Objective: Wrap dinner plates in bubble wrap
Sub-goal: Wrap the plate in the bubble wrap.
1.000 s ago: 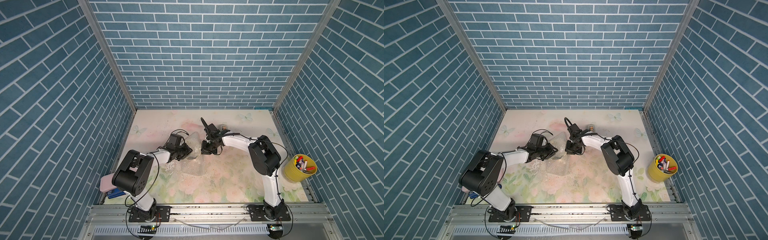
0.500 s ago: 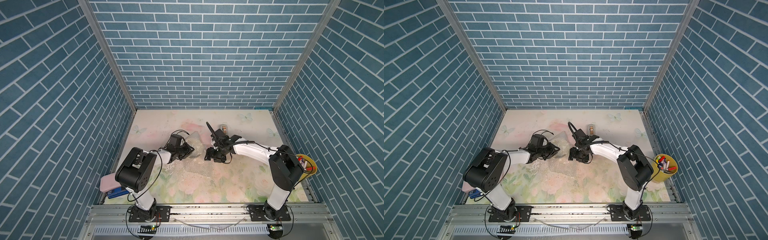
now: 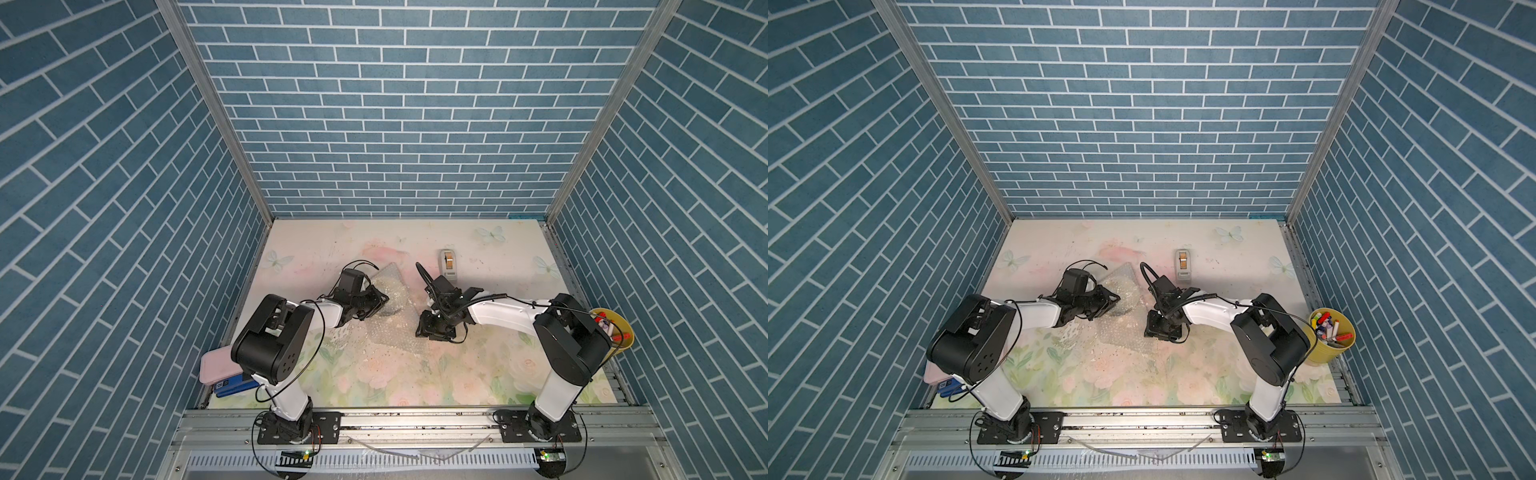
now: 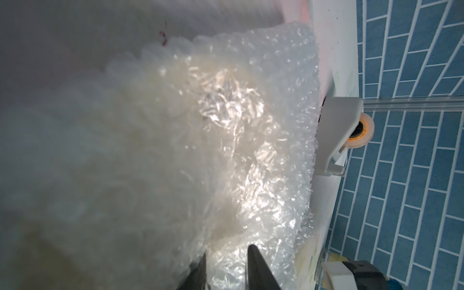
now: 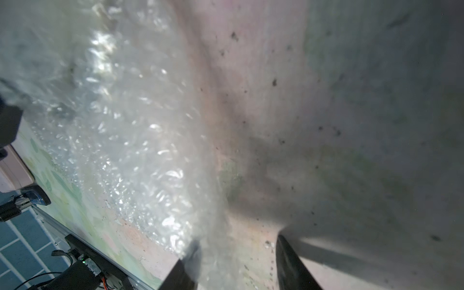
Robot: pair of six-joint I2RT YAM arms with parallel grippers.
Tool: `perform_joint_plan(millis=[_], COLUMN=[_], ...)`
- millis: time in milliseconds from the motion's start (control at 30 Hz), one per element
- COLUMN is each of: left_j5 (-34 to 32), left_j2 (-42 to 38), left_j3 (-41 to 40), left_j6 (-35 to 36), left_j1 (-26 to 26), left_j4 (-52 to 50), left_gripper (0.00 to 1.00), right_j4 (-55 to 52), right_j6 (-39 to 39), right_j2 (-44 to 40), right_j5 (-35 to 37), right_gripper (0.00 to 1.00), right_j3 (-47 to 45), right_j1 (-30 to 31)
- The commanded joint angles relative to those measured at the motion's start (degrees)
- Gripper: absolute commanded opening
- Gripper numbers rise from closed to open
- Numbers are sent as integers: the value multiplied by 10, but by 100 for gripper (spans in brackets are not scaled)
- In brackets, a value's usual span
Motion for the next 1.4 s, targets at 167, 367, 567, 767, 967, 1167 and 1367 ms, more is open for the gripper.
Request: perform_joint_plan(millis=[167,367,567,767,967,1167,1367], left_j5=[-18,-14,-10,-5,4,3,-27], left_j2=[38,39,38,46,59,40,-68], left_j3=[-13,-14,-15,-19,-20,-19,-28], left_j6=[13,12,10,7,-7,-20,-57], left_j1=[-4,-4,-4,-3,-4,-4,-9], left_j4=[-63,-55,-44,-27,3,6,-23], left_gripper=[30,29,28,27,27,30,39], right_j4=[4,-82,-81,-102,-130,-105,-113], right_j6=[13,-53,-68,-67,-72,-66,-54], right_j2=[-49,-6,140,275,352,371,397], right_j5=[-9,-1,-52,-88,-115,-132,-133], right_gripper=[0,0,0,0,0,28,40], right_j3=[14,189,360,518,586,558,562], right_j1=[14,-3,-47,-68,-70,-67,-69])
